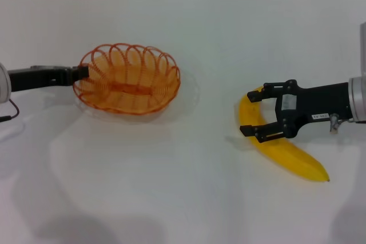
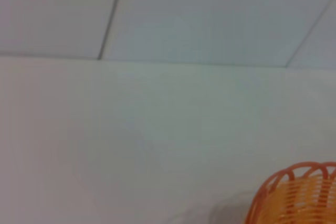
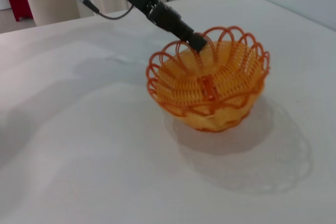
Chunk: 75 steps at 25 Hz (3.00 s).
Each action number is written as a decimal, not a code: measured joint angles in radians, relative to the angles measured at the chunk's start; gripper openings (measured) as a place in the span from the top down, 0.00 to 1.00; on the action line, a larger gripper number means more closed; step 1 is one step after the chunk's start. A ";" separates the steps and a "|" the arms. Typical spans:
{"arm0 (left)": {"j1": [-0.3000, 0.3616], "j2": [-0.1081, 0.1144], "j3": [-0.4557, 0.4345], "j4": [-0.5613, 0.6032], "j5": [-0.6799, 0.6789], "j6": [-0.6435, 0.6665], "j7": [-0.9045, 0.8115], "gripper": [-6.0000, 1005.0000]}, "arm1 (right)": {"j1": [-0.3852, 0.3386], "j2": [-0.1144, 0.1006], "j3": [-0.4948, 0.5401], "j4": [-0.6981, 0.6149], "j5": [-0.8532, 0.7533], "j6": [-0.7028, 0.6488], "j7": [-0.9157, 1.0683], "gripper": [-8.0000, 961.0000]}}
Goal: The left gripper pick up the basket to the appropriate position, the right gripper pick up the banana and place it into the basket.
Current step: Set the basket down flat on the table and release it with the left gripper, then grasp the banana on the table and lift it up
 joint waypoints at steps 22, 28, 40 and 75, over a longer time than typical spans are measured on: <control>-0.029 -0.001 0.013 -0.094 0.008 -0.128 -0.031 0.94 | 0.006 -0.002 -0.014 0.009 0.000 0.001 0.006 0.10; -0.028 -0.001 0.013 -0.088 -0.003 -0.127 -0.029 0.94 | 0.004 -0.002 -0.013 0.009 0.000 0.001 0.006 0.10; -0.028 -0.001 0.010 -0.046 -0.006 -0.090 -0.039 0.94 | 0.002 -0.002 -0.013 0.009 0.000 0.001 0.006 0.10; 0.078 -0.002 0.021 0.151 -0.205 0.114 0.204 0.43 | -0.004 0.000 -0.003 0.009 0.026 0.003 0.004 0.10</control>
